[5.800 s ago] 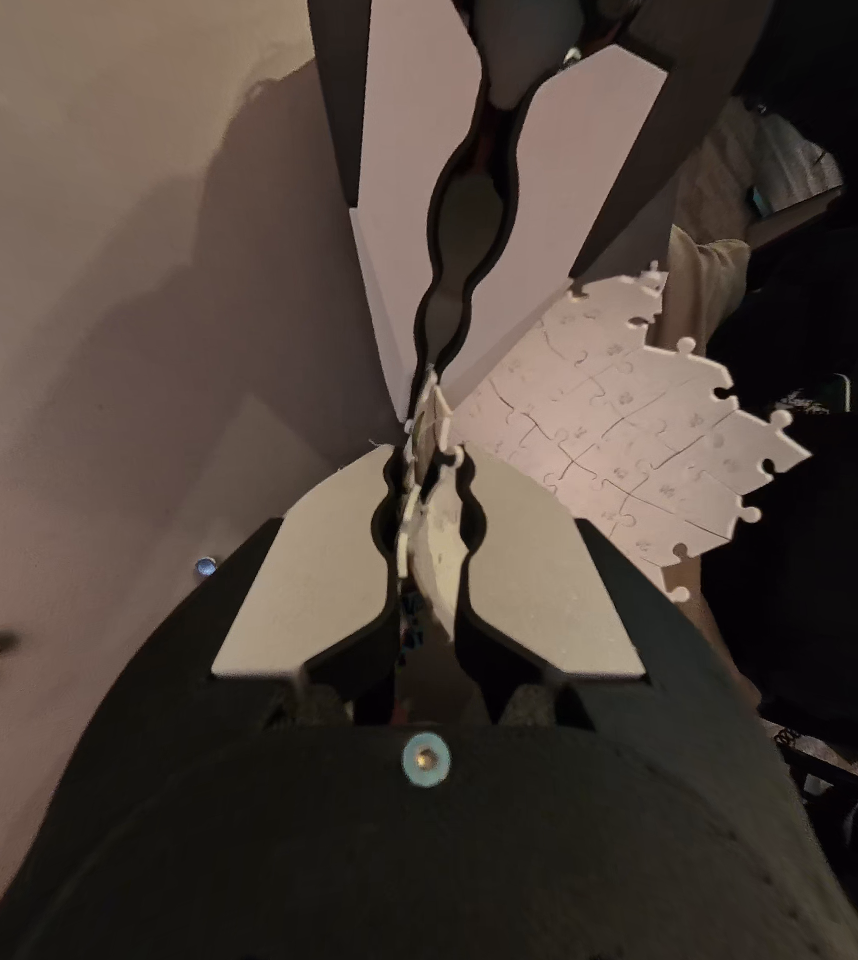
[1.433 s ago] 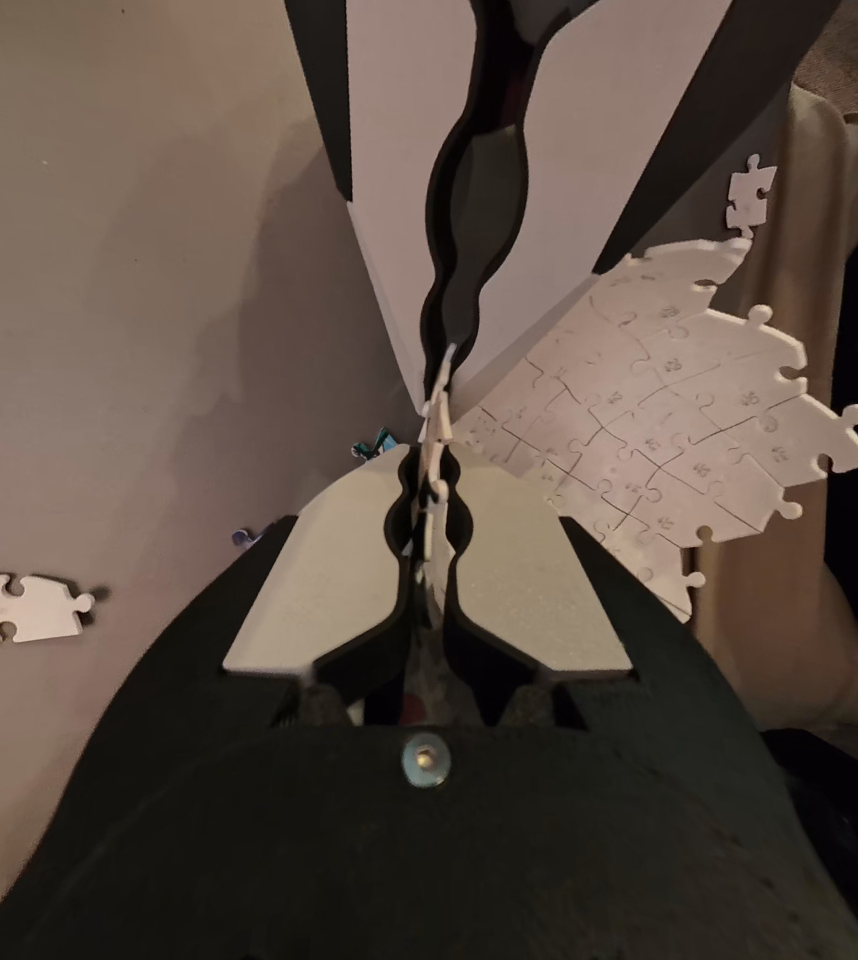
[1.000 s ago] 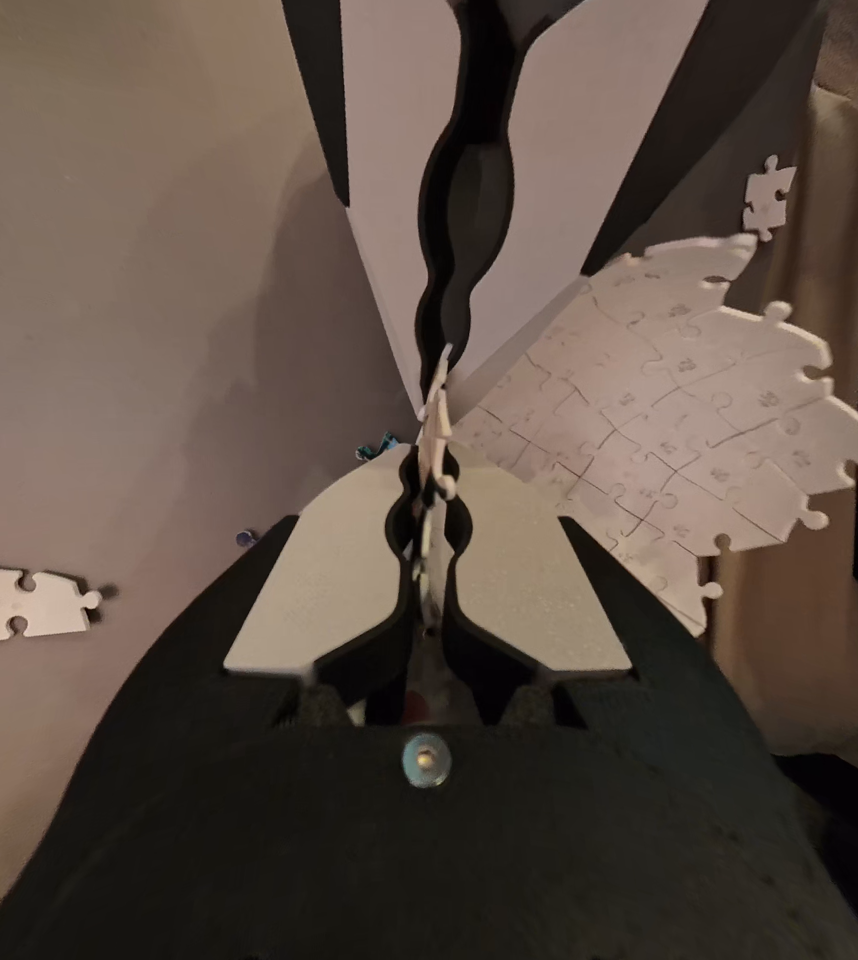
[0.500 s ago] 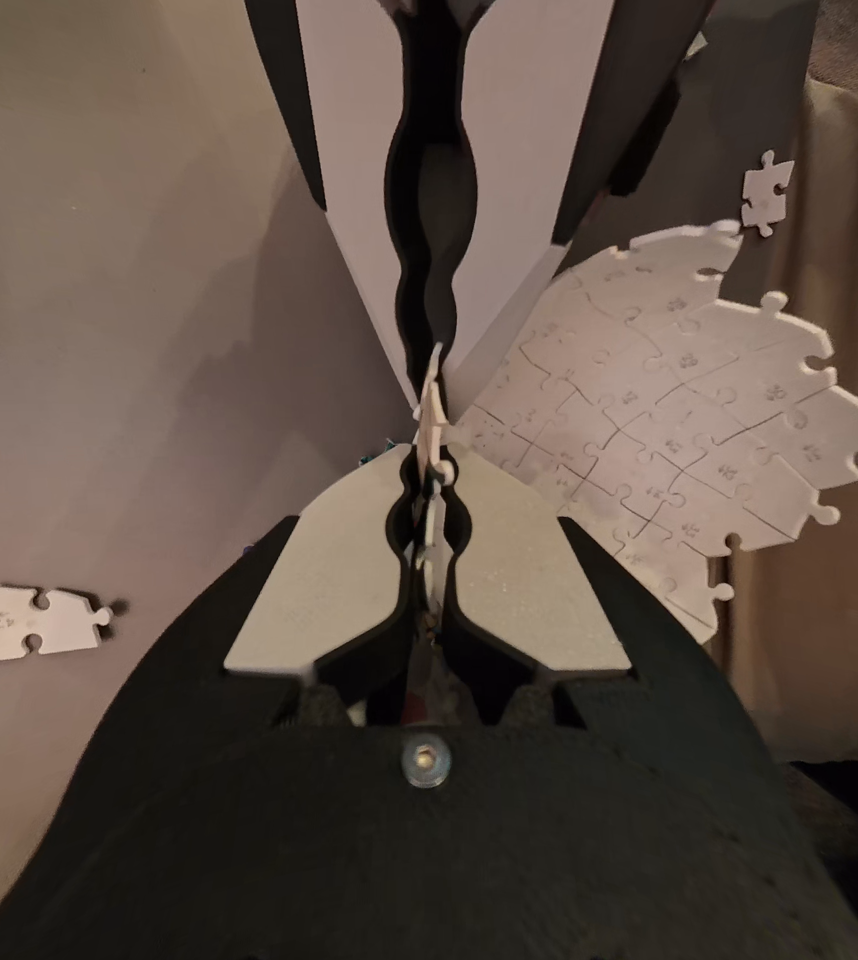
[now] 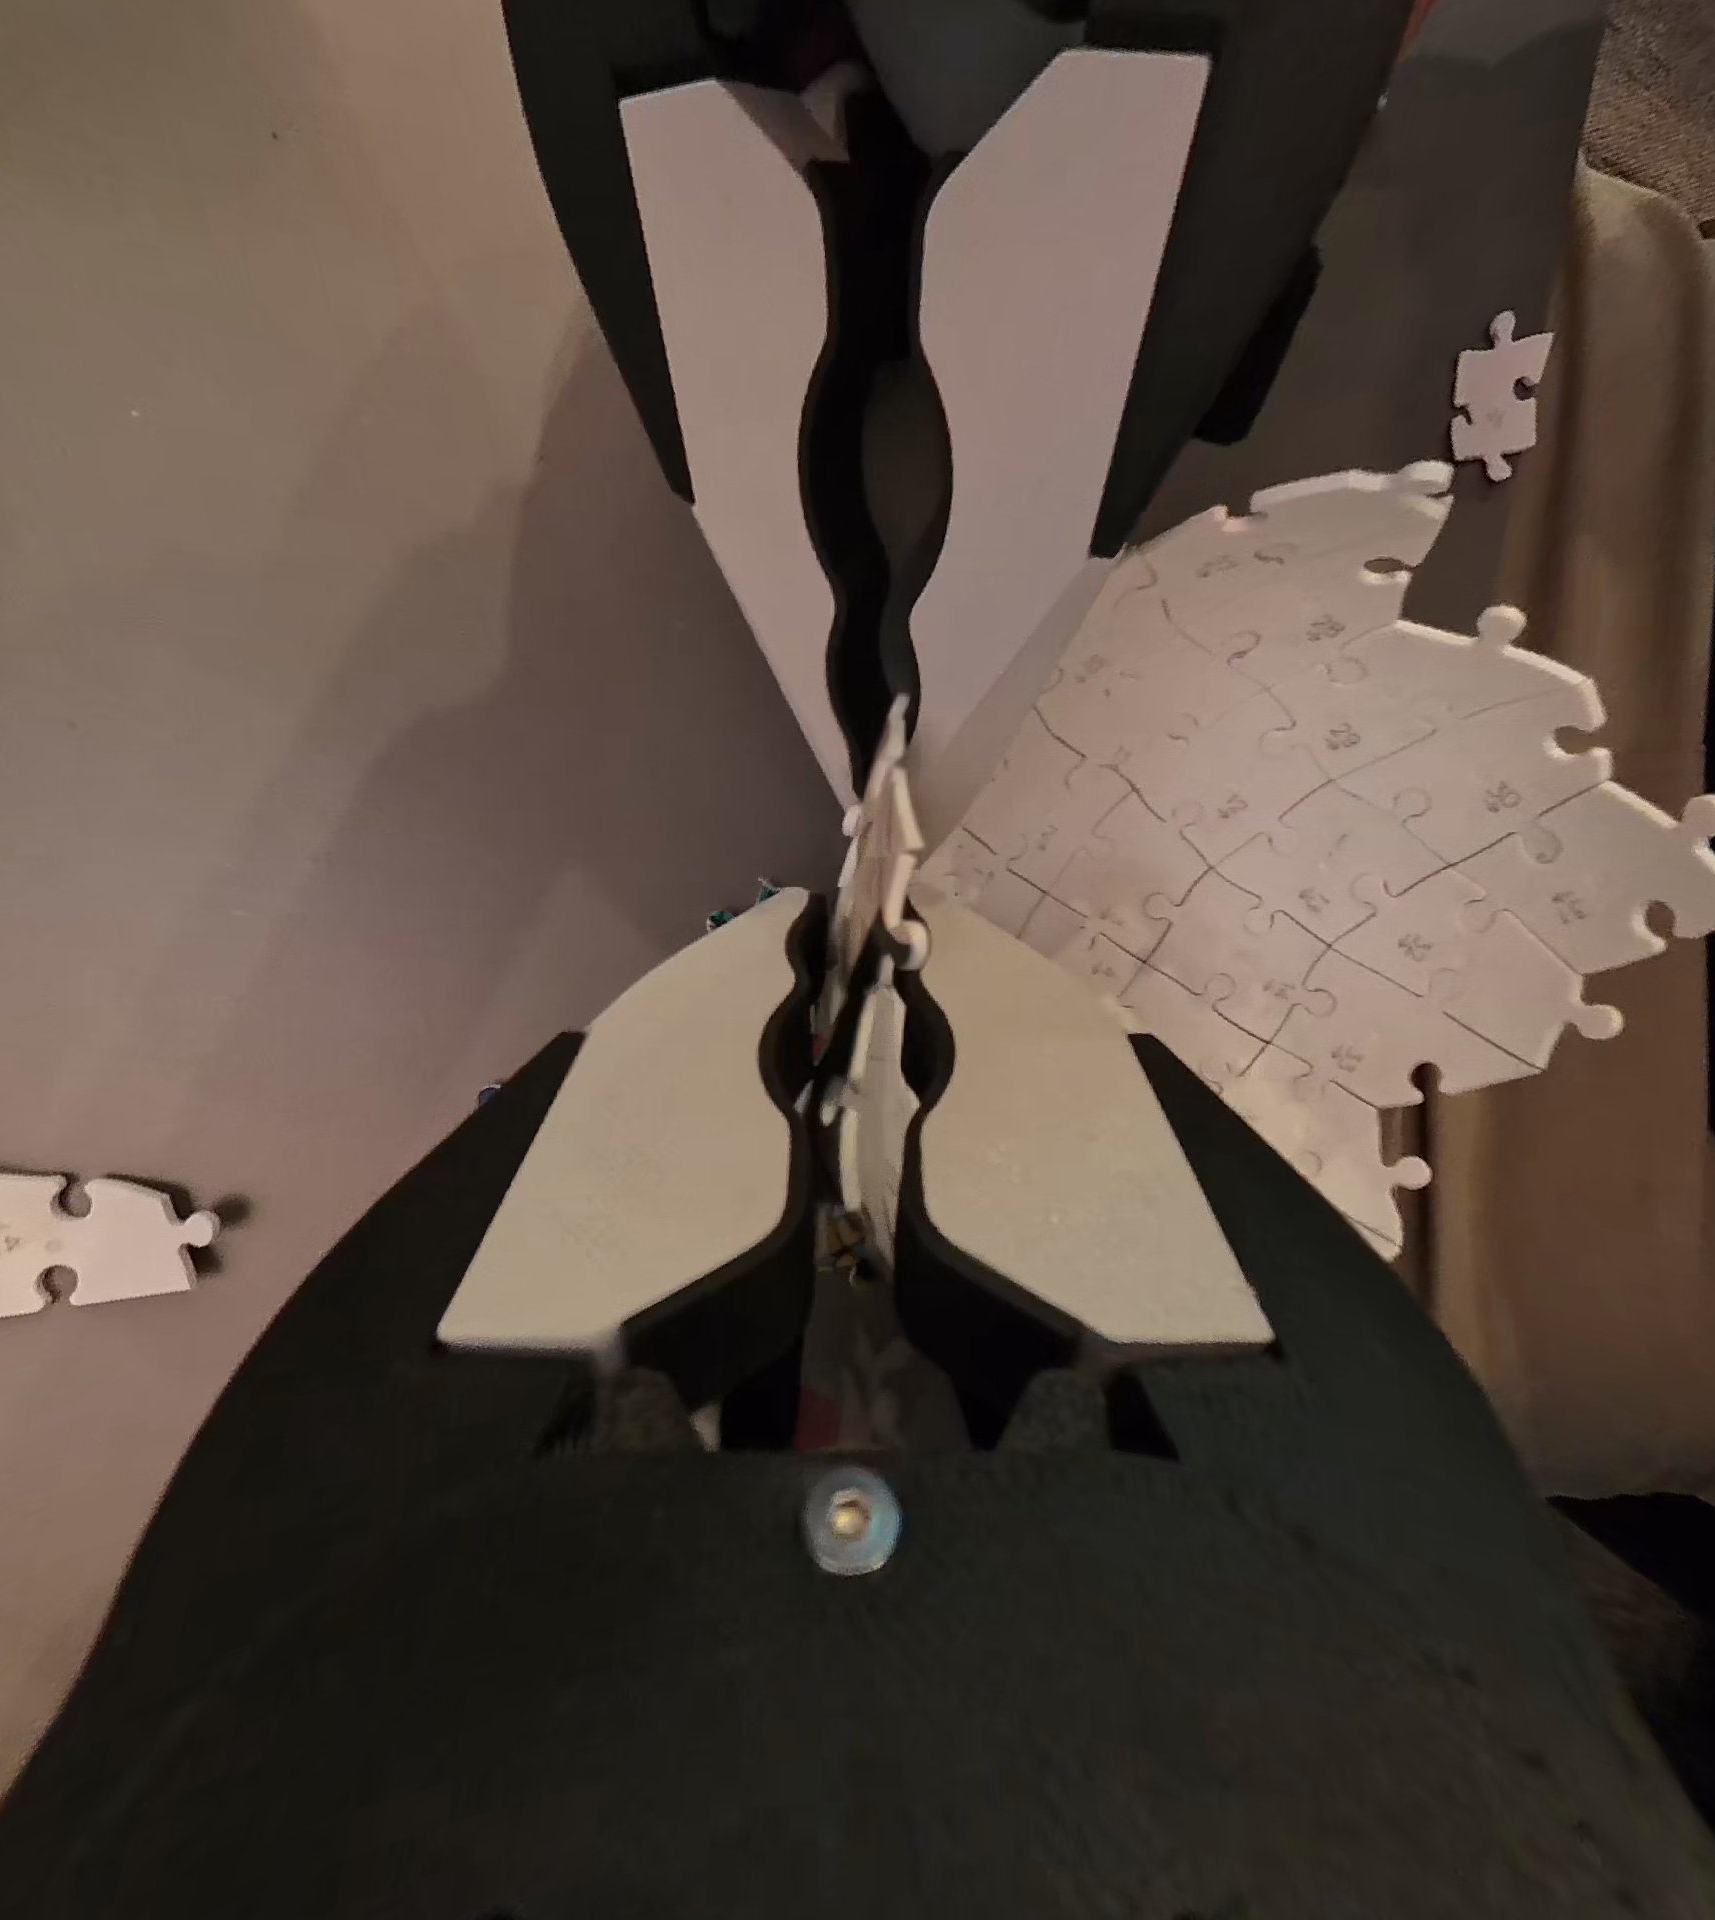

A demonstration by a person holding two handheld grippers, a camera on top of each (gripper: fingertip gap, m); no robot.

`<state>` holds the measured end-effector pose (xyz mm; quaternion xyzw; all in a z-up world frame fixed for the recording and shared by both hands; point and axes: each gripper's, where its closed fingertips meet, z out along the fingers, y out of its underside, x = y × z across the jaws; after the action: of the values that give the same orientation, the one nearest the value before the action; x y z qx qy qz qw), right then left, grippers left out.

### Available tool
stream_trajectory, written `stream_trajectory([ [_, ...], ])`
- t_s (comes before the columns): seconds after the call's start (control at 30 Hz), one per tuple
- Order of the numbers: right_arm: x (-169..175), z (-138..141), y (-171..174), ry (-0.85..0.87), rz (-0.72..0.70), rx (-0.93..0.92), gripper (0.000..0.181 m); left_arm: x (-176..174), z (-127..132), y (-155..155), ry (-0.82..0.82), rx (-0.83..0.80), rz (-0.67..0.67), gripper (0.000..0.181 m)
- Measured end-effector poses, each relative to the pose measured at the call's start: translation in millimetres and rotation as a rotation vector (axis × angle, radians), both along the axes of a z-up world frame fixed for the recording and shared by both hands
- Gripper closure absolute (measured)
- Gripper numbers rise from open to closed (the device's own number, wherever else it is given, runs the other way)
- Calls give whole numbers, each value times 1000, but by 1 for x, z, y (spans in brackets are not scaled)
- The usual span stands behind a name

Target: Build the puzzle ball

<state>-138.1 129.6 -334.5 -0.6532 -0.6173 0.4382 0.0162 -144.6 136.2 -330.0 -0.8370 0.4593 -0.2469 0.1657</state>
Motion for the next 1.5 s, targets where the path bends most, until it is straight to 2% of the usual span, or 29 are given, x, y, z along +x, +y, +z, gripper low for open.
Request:
stream_trajectory([
  [0.17,0,1,0,7,1,5,181,1,-2,-8,17,-40,-26,156],
  [0.33,-1,2,1,15,-2,13,181,-1,-11,-9,47,-87,-25,168],
  [0.53,-1,3,0,32,10,32,181,0,-9,-13,8,-142,-16,175],
  [1.17,-4,4,-1,53,19,77,180,-4,-11,-14,-3,-224,20,177],
  [1.5,-6,6,-1,88,44,168,179,-4,-12,-13,-52,-297,60,177],
])
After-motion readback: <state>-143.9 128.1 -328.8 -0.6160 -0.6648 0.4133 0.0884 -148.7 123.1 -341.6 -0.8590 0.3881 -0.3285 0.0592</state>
